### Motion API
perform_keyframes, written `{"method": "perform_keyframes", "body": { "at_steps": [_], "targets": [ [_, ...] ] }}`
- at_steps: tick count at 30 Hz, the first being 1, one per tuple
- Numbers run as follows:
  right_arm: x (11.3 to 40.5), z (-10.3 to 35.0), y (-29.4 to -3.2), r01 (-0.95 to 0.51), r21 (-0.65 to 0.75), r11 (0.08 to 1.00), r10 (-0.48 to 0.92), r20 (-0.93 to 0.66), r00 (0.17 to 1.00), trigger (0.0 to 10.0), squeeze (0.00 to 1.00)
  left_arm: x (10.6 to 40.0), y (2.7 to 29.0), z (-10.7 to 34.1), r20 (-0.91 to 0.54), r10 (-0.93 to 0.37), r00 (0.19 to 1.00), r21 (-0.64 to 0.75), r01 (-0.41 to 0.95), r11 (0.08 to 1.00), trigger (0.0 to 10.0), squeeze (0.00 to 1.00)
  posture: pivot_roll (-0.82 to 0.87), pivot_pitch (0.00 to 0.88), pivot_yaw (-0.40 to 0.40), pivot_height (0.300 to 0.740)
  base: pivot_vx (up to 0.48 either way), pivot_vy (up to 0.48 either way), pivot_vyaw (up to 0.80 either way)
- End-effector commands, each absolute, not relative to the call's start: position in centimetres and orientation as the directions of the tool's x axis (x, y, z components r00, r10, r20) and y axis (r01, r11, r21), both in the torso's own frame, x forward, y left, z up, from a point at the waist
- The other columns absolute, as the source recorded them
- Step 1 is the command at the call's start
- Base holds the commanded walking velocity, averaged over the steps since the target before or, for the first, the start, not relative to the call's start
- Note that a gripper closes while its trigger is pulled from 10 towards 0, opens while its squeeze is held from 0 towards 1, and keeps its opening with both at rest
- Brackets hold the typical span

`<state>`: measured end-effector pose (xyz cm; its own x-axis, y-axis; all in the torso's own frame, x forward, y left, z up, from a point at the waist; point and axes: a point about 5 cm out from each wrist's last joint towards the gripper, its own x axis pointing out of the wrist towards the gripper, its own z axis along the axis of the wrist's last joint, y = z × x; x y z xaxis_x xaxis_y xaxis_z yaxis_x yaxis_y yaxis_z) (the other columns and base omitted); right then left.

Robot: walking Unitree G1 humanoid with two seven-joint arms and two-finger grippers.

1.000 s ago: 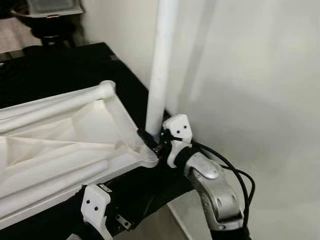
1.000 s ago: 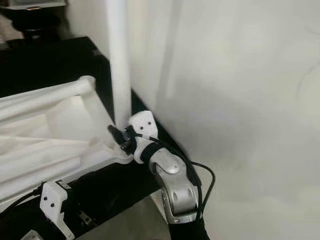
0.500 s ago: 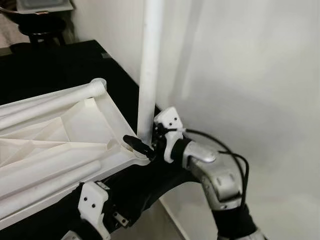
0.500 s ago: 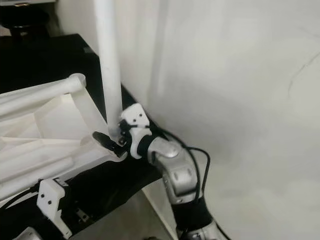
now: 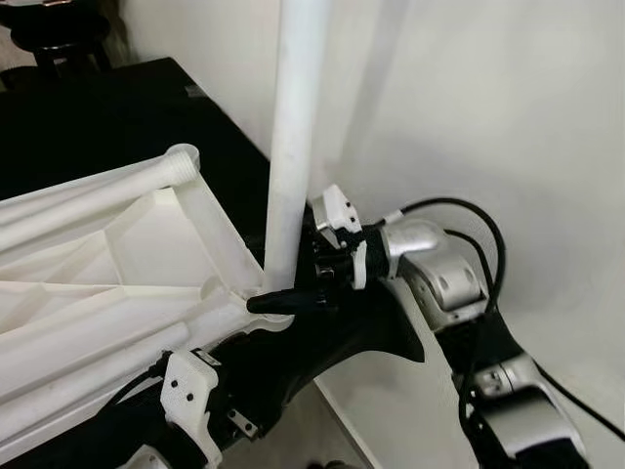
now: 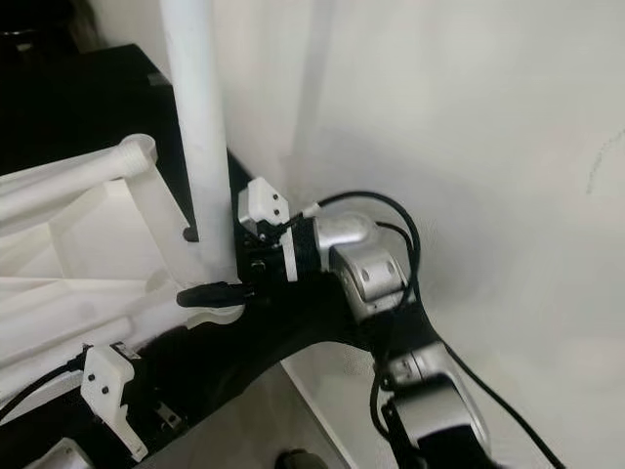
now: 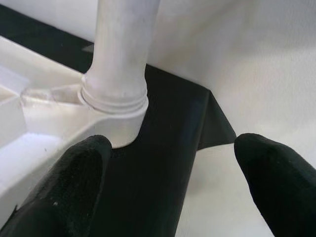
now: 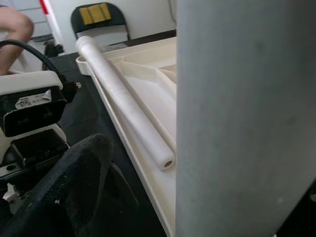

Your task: Building children table

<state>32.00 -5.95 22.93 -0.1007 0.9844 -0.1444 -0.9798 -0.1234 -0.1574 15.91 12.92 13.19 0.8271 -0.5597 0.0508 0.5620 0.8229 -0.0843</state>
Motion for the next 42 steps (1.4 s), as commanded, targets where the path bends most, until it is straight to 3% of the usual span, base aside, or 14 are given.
{"method": "perform_keyframes", "body": {
  "at_steps": [1, 2, 3, 4, 13, 17, 22, 24, 25, 27, 31, 39, 40, 42],
  "targets": [
    [31.7, 22.5, -5.2, -0.973, -0.143, -0.180, 0.975, -0.156, -0.158, 10.0, 0.00, 15.6, 12.7, 13.0, 0.037, -0.561, 0.827, -0.094, 0.562, 0.822, 10.0, 0.00, -0.14, 0.158, -0.121, 0.740, 0.000, 0.000, 0.00],
    [32.0, 22.5, -5.1, -0.973, -0.138, -0.184, 0.975, -0.154, -0.163, 6.2, 0.00, 15.6, 12.7, 13.0, 0.037, -0.561, 0.827, -0.095, 0.562, 0.822, 10.0, 0.00, -0.14, 0.158, -0.122, 0.740, 0.000, 0.000, 0.00],
    [32.0, 22.5, -5.1, -0.973, -0.138, -0.184, 0.975, -0.154, -0.163, 6.2, 0.00, 15.6, 12.7, 13.0, 0.037, -0.561, 0.827, -0.095, 0.562, 0.822, 10.0, 0.00, -0.14, 0.158, -0.122, 0.740, 0.000, 0.000, 0.00],
    [32.2, 22.4, -5.0, -0.974, -0.136, -0.183, 0.975, -0.153, -0.162, 0.0, 0.00, 15.6, 12.6, 13.0, 0.037, -0.562, 0.826, -0.095, 0.563, 0.821, 10.0, 0.00, -0.14, 0.157, -0.122, 0.740, 0.000, 0.000, 0.00],
    [32.8, 21.7, -6.0, -0.971, -0.105, -0.215, 0.966, -0.166, -0.196, 0.0, 0.00, 15.6, 12.6, 13.0, 0.038, -0.563, 0.826, -0.098, 0.564, 0.820, 10.0, 0.00, -0.15, 0.158, -0.121, 0.740, 0.000, 0.000, 0.00],
    [33.2, 21.2, -7.0, -0.982, -0.119, -0.146, 0.978, -0.170, -0.125, 0.0, 0.00, 15.6, 12.6, 13.0, 0.040, -0.563, 0.826, -0.099, 0.564, 0.820, 10.0, 0.00, -0.16, 0.159, -0.120, 0.740, 0.000, 0.000, 0.00],
    [33.9, 20.4, -8.1, -0.980, -0.148, 0.134, 0.973, -0.170, 0.158, 0.0, 0.00, 15.6, 12.8, 13.0, 0.040, -0.562, 0.826, -0.097, 0.563, 0.821, 10.0, 0.00, -0.17, 0.167, -0.123, 0.740, 0.000, 0.000, 0.00],
    [34.3, 19.2, -7.9, -0.897, -0.092, 0.432, 0.885, -0.150, 0.442, 0.0, 0.00, 15.5, 13.0, 13.1, 0.039, -0.561, 0.827, -0.095, 0.562, 0.822, 10.0, 0.00, -0.17, 0.172, -0.126, 0.740, 0.000, 0.000, 0.00],
    [34.4, 18.3, -8.5, -0.646, -0.042, 0.762, 0.638, -0.121, 0.760, 0.0, 0.00, 15.6, 13.1, 13.1, 0.039, -0.560, 0.828, -0.092, 0.561, 0.823, 10.0, 0.00, -0.17, 0.178, -0.122, 0.740, 0.000, 0.000, 0.00],
    [33.2, 17.0, -9.4, -0.478, -0.023, 0.878, 0.467, -0.173, 0.867, 0.0, 0.00, 15.6, 13.2, 13.1, 0.039, -0.559, 0.828, -0.090, 0.560, 0.824, 10.0, 0.00, -0.17, 0.180, -0.118, 0.740, 0.000, 0.000, 0.00],
    [30.1, 16.5, -7.3, -0.542, -0.041, 0.839, 0.531, -0.157, 0.833, 0.0, 0.00, 15.9, 13.5, 13.0, 0.034, -0.560, 0.828, -0.083, 0.560, 0.824, 10.0, 0.00, -0.20, 0.173, -0.085, 0.740, 0.000, 0.000, 0.00],
    [30.6, 16.8, -6.4, -0.622, -0.070, 0.780, 0.607, -0.157, 0.779, 0.0, 0.00, 16.1, 13.3, 13.0, 0.035, -0.564, 0.825, -0.081, 0.565, 0.821, 10.0, 0.00, -0.19, 0.163, -0.114, 0.740, 0.000, 0.000, 0.00],
    [30.4, 17.3, -5.8, -0.626, -0.074, 0.776, 0.611, -0.159, 0.776, 10.0, 0.00, 16.1, 13.3, 13.0, 0.042, -0.547, 0.836, -0.083, 0.548, 0.832, 10.0, 0.00, -0.18, 0.158, -0.120, 0.740, 0.000, 0.000, 0.00],
    [29.8, 17.9, -5.3, -0.642, -0.062, 0.764, 0.629, -0.154, 0.762, 10.0, 0.00, 16.2, 13.2, 13.0, 0.045, -0.544, 0.838, -0.084, 0.546, 0.833, 10.0, 0.00, -0.19, 0.155, -0.124, 0.740, 0.000, 0.000, 0.00]
  ]
}}
